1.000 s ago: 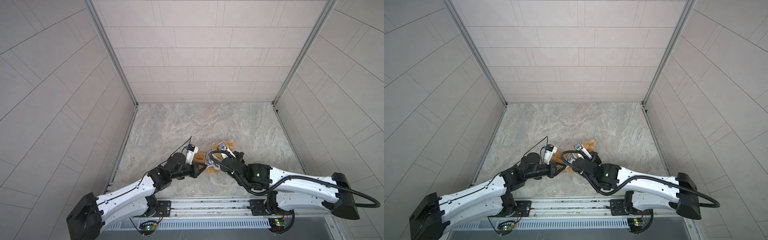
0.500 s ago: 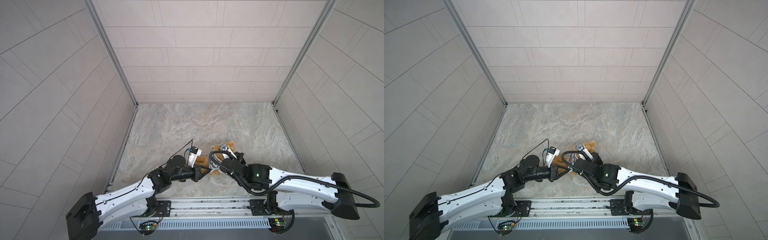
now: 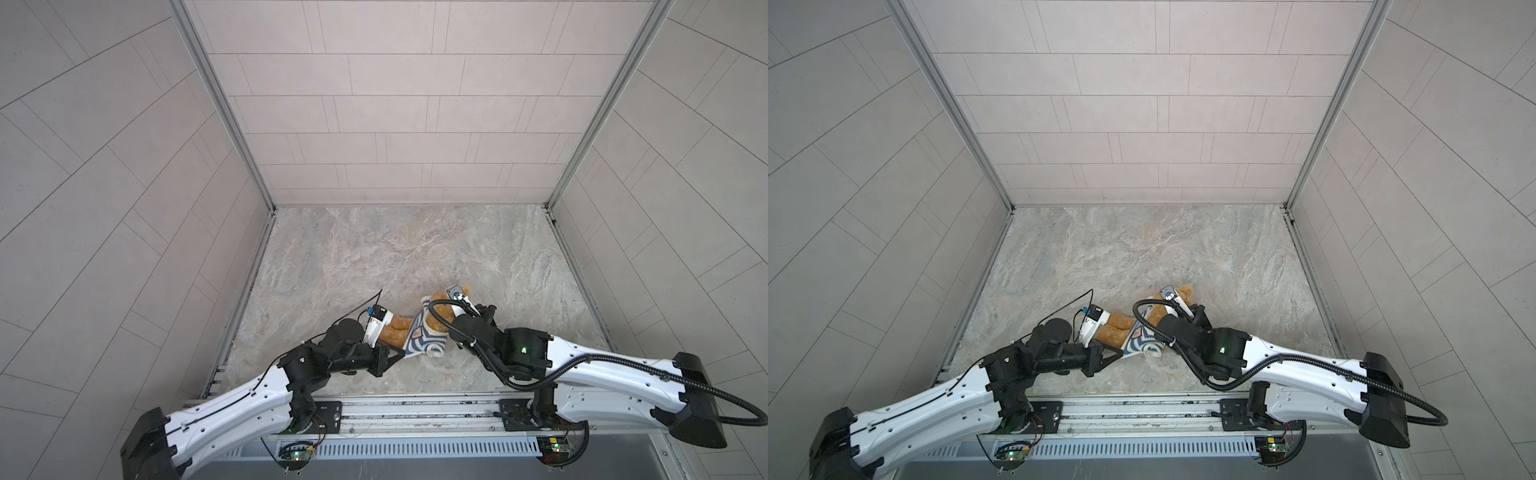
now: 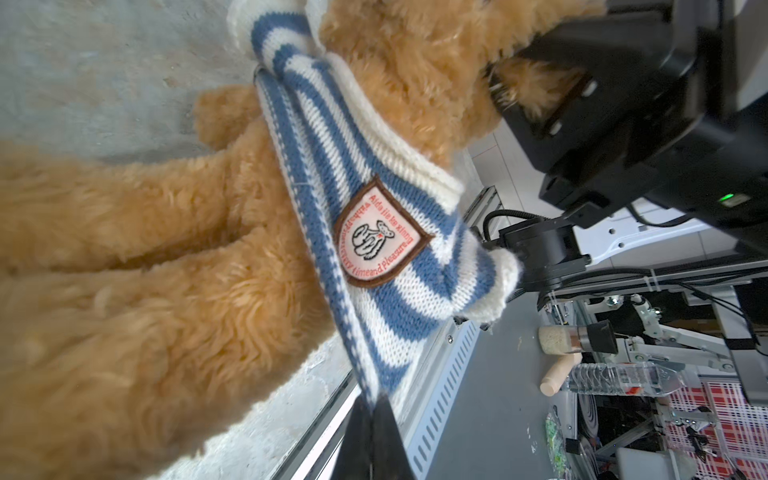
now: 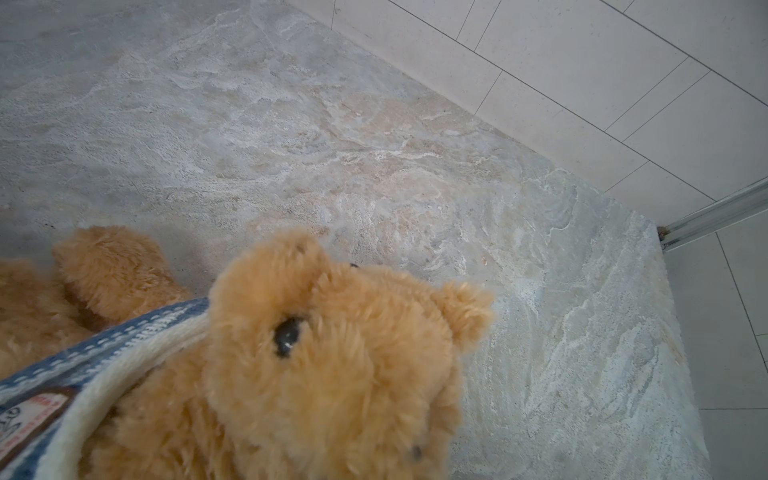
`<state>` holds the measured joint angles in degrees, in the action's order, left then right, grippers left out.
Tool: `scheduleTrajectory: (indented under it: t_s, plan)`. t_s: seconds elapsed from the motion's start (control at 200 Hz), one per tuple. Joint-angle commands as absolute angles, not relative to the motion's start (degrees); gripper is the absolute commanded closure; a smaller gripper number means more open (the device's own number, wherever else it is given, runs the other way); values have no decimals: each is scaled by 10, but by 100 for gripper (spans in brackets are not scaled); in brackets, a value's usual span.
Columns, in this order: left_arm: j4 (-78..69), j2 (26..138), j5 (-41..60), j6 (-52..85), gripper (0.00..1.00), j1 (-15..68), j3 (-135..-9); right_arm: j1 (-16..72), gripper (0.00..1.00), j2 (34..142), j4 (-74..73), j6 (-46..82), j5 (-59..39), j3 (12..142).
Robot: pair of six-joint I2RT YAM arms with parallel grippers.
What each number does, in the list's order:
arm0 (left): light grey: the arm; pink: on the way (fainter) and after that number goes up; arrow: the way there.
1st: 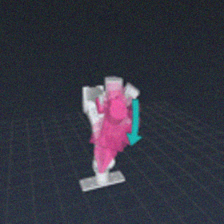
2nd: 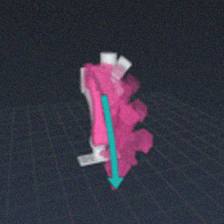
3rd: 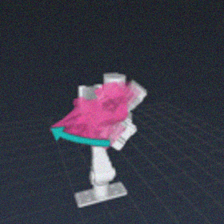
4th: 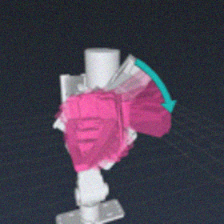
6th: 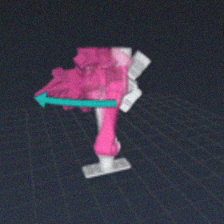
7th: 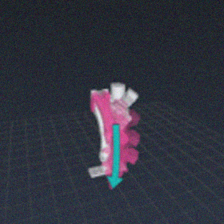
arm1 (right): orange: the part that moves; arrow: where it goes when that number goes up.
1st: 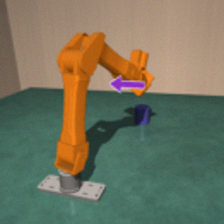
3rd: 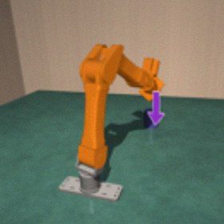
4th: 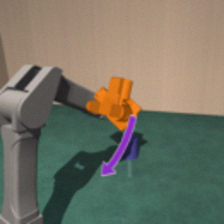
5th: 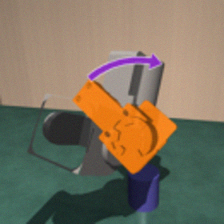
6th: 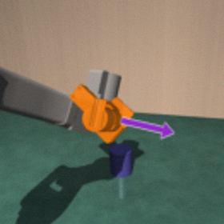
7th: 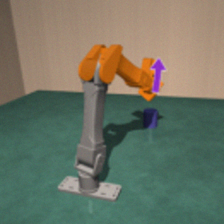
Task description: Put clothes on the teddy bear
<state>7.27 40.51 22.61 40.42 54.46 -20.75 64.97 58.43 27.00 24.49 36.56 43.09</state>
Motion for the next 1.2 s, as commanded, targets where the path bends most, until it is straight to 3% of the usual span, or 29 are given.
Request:
scheduleTrajectory:
  t_s: [0.0, 0.165, 0.295, 0.871, 1.196]
  plan:
    - [162, 414, 205, 378, 100, 550, -201, 631, 100, 560, 269, 270, 430, 426]
    - [119, 453, 198, 379, 100, 550, -194, 628, 100, 545, 275, 275, 430, 421]
    - [184, 478, 132, 352, 100, 551, -206, 625, 100, 534, 279, 278, 433, 417]
    - [236, 478, 15, 353, 100, 544, -211, 620, 100, 519, 272, 286, 429, 410]
    - [28, 505, 137, 359, 100, 543, -229, 620, 100, 542, 239, 287, 385, 413]
